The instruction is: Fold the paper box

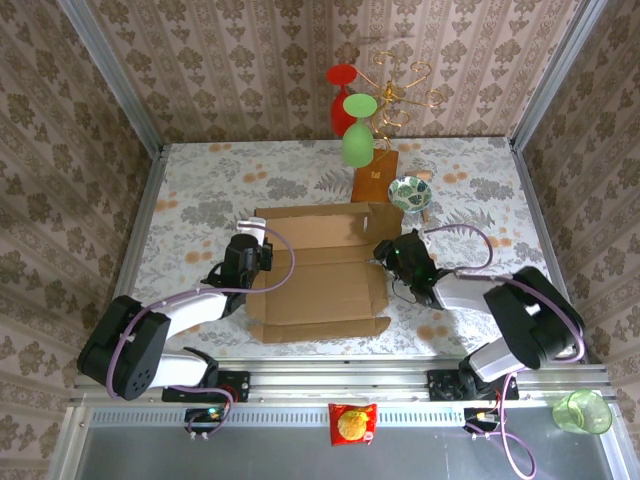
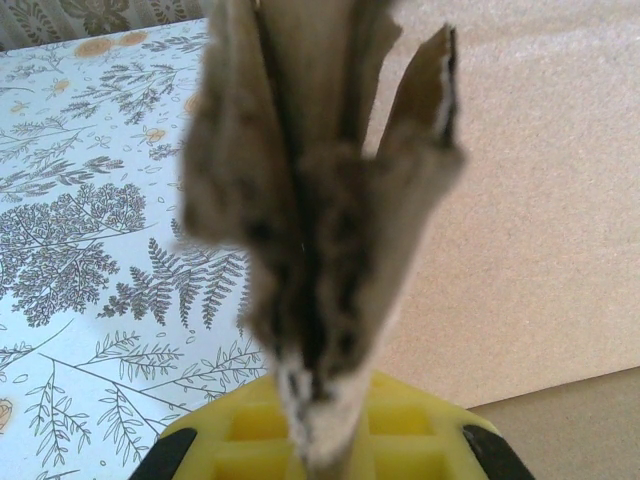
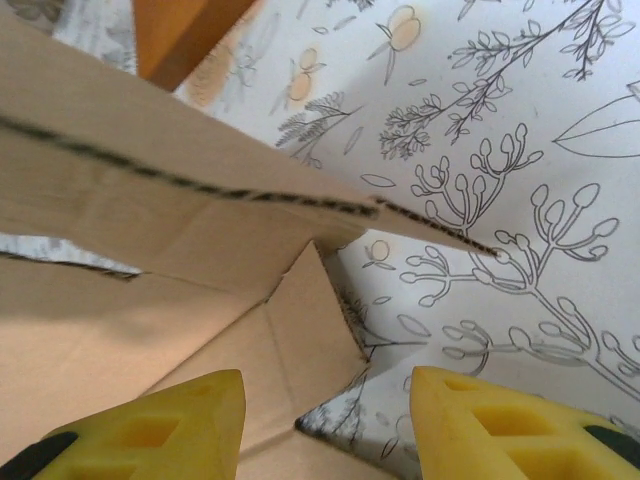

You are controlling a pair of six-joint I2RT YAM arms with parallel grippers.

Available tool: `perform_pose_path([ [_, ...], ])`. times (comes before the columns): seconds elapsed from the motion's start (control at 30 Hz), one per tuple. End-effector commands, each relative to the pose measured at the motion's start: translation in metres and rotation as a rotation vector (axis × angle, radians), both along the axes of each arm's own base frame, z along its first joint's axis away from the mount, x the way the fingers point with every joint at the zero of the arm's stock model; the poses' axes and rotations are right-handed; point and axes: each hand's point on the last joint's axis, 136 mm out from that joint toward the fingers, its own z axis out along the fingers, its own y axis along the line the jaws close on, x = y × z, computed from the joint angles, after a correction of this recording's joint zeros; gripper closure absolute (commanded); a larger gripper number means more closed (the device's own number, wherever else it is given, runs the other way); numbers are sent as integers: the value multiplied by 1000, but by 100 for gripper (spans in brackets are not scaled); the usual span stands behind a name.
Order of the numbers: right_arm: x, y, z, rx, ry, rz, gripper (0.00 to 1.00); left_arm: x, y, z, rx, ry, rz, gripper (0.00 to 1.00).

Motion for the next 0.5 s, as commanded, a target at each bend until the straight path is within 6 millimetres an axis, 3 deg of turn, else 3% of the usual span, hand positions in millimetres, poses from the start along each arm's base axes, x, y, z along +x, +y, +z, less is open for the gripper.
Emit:
perform_pose_path([
  [0.0,22,11,14,4,-57,16,51,3,0,2,31,-17,3,100],
  [0.17,29,13,3,-1,-38,19,49,3,-1,3,29,-19,-2,100],
  [0.27,33,23,-3,17,-23,49,54,3,-2,3,30,-18,-4,100],
  [0.47,33,34,15,59,-72,69,60,4,-2,3,29,-18,-7,100],
])
